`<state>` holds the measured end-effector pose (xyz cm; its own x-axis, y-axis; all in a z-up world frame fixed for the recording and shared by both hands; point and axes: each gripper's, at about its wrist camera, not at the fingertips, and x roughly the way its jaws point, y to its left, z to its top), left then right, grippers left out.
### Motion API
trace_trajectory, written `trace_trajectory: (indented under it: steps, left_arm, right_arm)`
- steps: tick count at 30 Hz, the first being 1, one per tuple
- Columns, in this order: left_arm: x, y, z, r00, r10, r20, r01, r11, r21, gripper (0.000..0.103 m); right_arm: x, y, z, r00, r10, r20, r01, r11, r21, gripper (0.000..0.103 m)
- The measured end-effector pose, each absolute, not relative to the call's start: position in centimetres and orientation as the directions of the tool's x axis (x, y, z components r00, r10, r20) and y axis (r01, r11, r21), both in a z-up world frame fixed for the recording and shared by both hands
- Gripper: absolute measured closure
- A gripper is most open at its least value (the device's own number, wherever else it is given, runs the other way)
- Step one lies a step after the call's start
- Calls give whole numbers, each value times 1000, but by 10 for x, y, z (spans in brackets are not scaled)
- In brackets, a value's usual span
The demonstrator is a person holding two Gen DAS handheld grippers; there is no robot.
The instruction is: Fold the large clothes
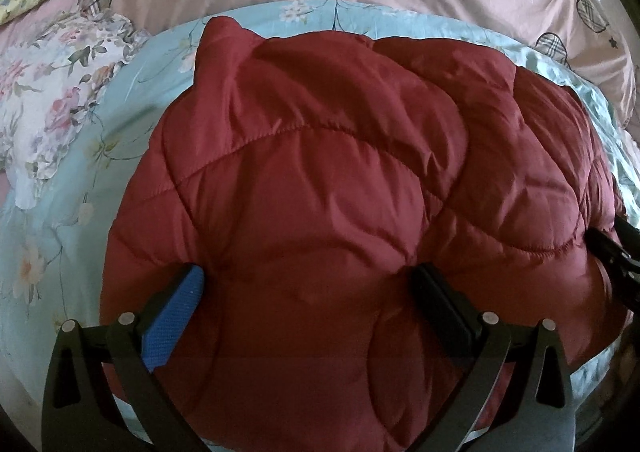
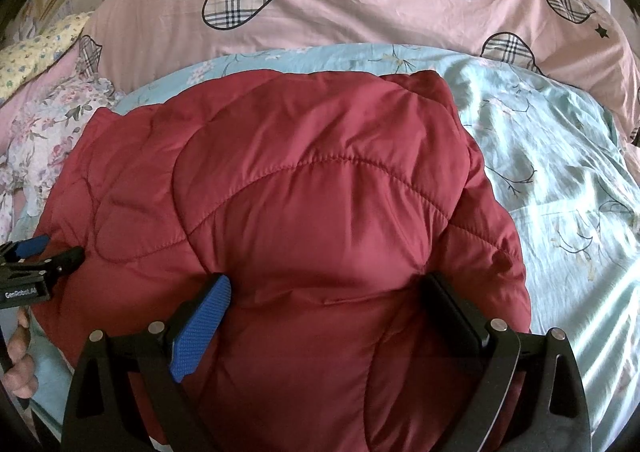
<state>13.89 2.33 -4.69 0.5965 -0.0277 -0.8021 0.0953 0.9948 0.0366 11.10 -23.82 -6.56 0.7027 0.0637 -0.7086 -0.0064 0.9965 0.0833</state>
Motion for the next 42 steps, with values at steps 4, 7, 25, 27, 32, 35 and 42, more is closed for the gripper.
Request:
trace_trajectory:
  steps: [4, 7, 25, 27, 32, 35, 42]
  left_arm:
    - [140, 23, -47, 596, -21, -803, 98, 994, 46, 0]
    - [139, 23, -47, 597, -22, -802, 100, 994, 47, 0]
    - [90, 33, -26, 610, -51, -791, 96, 995, 10, 0]
    - [79, 35, -26, 610, -53, -790, 95, 995, 7, 0]
    - [49, 37, -34, 592, -19, -806, 98, 994, 49, 0]
    - [37, 36, -38, 582, 0, -813, 102, 992, 73, 0]
    - [20, 29, -28, 578, 32, -815, 117, 986, 122, 0]
  right_arm:
    - [102, -237, -55, 716, 58, -696, 1, 996, 85, 7]
    - [84, -232, -44, 747, 64, -661, -8, 996, 88, 8]
    - [47, -226, -31, 729, 165, -664, -70, 983, 167, 4]
    - [37, -223, -30, 720, 182, -670, -84, 981, 176, 4]
    - [11, -218, -38, 686, 191, -702, -75, 978, 193, 4]
    - [2, -213, -46, 640, 204, -740, -70, 976, 208, 4]
    - [-18, -197, -44, 593, 189, -783, -105, 982, 158, 4]
